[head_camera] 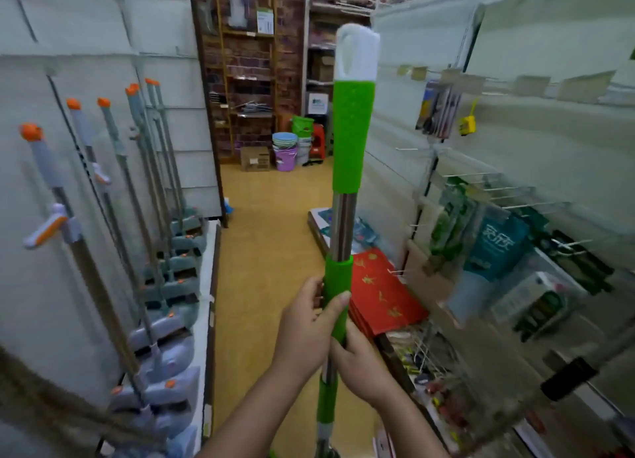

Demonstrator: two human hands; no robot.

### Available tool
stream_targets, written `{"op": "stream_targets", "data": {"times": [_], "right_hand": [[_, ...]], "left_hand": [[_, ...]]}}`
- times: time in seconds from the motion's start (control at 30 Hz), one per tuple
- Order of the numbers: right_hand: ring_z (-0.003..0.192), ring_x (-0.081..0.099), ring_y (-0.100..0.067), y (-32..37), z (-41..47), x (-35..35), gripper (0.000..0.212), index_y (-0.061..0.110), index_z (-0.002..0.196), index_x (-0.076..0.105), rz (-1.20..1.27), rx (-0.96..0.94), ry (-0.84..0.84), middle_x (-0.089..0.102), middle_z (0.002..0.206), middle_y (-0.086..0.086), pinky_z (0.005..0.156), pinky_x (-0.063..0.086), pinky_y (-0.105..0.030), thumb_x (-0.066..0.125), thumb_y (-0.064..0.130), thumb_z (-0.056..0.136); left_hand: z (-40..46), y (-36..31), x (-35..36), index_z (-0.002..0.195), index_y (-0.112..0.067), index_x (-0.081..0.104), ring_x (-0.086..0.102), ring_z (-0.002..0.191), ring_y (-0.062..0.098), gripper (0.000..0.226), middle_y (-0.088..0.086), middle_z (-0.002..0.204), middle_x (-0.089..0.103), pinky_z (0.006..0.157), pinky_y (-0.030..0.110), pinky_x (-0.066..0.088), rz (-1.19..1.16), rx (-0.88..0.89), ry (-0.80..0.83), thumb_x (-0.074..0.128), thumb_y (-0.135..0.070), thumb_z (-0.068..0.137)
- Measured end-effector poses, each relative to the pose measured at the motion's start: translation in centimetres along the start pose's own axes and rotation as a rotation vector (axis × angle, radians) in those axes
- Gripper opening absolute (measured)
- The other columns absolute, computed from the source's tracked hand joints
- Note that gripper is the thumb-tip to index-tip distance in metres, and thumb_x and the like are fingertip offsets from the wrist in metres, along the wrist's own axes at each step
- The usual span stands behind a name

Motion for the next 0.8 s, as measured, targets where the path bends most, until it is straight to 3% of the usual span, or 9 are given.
{"op": "stream_targets", "data": {"times": [0.1,0.2,0.37,0.43,0.57,0.73,0.8], "right_hand": [[0.111,0.052,0.013,0.3,5.8,-1.5,0.034,0.028,0.129,0.048,-0.032,-0.016,-0.026,0.057,0.12,0.021,0.087,0.044,-0.008,0.047,0.025,0.096],[0.113,0.051,0.013,0.0,12.0,-2.9,0.035,0.027,0.131,0.046,-0.053,-0.028,-0.045,0.055,0.121,0.023,0.09,0.044,-0.009,0.046,0.025,0.096],[0.103,0.062,-0.01,-1.5,22.8,-6.2,0.027,0.032,0.12,0.053,-0.068,0.013,-0.085,0.066,0.109,0.006,0.092,0.052,-0.037,0.051,0.03,0.093],[0.1,0.064,-0.009,-1.1,27.4,-8.8,0.025,0.032,0.112,0.058,-0.079,-0.011,-0.08,0.068,0.105,0.004,0.089,0.053,-0.033,0.057,0.023,0.088],[0.087,0.063,0.003,3.1,36.3,-15.6,0.03,0.021,0.1,0.06,-0.009,-0.134,-0.166,0.066,0.098,0.003,0.072,0.048,-0.012,0.054,0.001,0.079],[0.095,0.062,-0.008,10.2,46.6,-20.5,0.035,0.015,0.11,0.059,0.062,-0.38,-0.349,0.064,0.1,0.004,0.081,0.052,-0.023,0.053,0.029,0.078],[0.089,0.061,-0.004,11.5,50.5,-21.3,0.031,0.019,0.111,0.058,-0.028,-0.396,-0.412,0.063,0.095,0.008,0.073,0.052,-0.02,0.054,0.037,0.085]], "left_hand": [[6.1,1.0,-0.3,0.097,-0.038,0.055,0.06,0.078,-0.016,0.02,-0.018,0.086,0.063,0.063,0.004,0.046,-0.017,0.018,0.036,0.059,-0.021,0.088],[12.1,2.3,-0.5,0.095,-0.039,0.055,0.058,0.076,-0.018,0.02,-0.02,0.084,0.062,0.063,0.004,0.045,-0.009,0.029,0.065,0.058,-0.02,0.089],[23.2,5.7,0.0,0.089,-0.044,0.053,0.061,0.077,-0.012,0.02,-0.018,0.081,0.067,0.068,0.015,0.051,0.037,0.058,0.063,0.058,-0.024,0.088],[28.1,7.0,0.4,0.09,-0.044,0.054,0.062,0.08,-0.01,0.02,-0.022,0.082,0.068,0.072,0.023,0.054,0.041,0.065,0.038,0.059,-0.025,0.088],[37.5,8.7,1.7,0.087,-0.047,0.052,0.06,0.077,-0.012,0.021,-0.022,0.08,0.064,0.074,0.034,0.054,0.071,0.065,0.018,0.06,-0.027,0.087],[48.1,9.8,3.2,0.085,-0.045,0.054,0.058,0.077,-0.013,0.021,-0.037,0.08,0.062,0.073,0.032,0.054,0.003,0.066,0.029,0.061,-0.025,0.087],[52.0,10.3,3.5,0.084,-0.045,0.054,0.059,0.077,-0.012,0.022,-0.037,0.08,0.062,0.073,0.03,0.054,-0.011,0.072,0.04,0.061,-0.025,0.087]]}}
Point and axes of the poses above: each hand's wrist, its own z-axis towards the middle knuckle, its own x-axis out of the palm, y = z × x, the point moved 1 cm from there along z, towards the middle knuckle
